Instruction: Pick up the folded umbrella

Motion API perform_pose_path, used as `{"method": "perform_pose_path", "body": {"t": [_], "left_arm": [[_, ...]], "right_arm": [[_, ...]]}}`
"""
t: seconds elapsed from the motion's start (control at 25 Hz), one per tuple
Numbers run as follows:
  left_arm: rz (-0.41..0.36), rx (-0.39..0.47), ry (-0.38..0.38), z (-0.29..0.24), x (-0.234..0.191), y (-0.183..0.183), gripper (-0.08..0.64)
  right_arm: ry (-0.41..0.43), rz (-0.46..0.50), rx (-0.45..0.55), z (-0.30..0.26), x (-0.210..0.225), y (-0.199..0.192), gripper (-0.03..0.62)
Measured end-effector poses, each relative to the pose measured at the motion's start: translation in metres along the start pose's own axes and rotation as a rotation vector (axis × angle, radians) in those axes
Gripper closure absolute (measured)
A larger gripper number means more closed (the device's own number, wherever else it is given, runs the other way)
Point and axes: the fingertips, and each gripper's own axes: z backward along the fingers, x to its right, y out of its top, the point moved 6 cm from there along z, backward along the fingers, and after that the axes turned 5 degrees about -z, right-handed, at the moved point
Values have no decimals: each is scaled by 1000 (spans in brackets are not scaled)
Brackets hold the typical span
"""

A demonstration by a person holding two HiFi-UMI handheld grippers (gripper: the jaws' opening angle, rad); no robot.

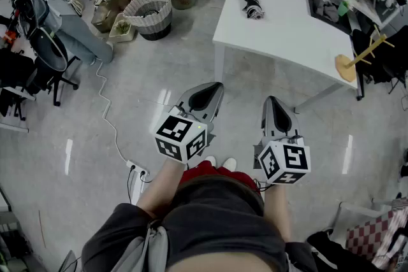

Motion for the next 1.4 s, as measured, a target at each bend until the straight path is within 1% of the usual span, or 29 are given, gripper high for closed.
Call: {"method": "perform_pose_path", "body": {"t": [0.12, 0.36, 0.56, 0.68, 0.84, 1.12, 1.4], "left_arm": [[-7, 2, 14, -8, 3, 0, 545], [3, -2, 13, -20, 10, -3, 545], [0, -15, 19, -30, 16, -4, 545], [-3, -27, 21, -37, 20, -6, 545], [-14, -33, 29, -48, 30, -8, 545], [-29, -24, 43, -63, 46, -8, 545], [-46, -47, 47, -80, 54, -8, 545]], "right_arm": [[15, 13, 4, -3, 8, 3, 575], [24, 21, 6, -3, 18, 5, 574], [28, 16, 9, -2, 29, 7, 574], [26, -3, 14, -1, 38, 8, 574], [17, -31, 7, 2, 57, 8, 574], [-5, -25, 16, 13, 86, 13, 574], [-35, -34, 20, 17, 109, 16, 574]]}}
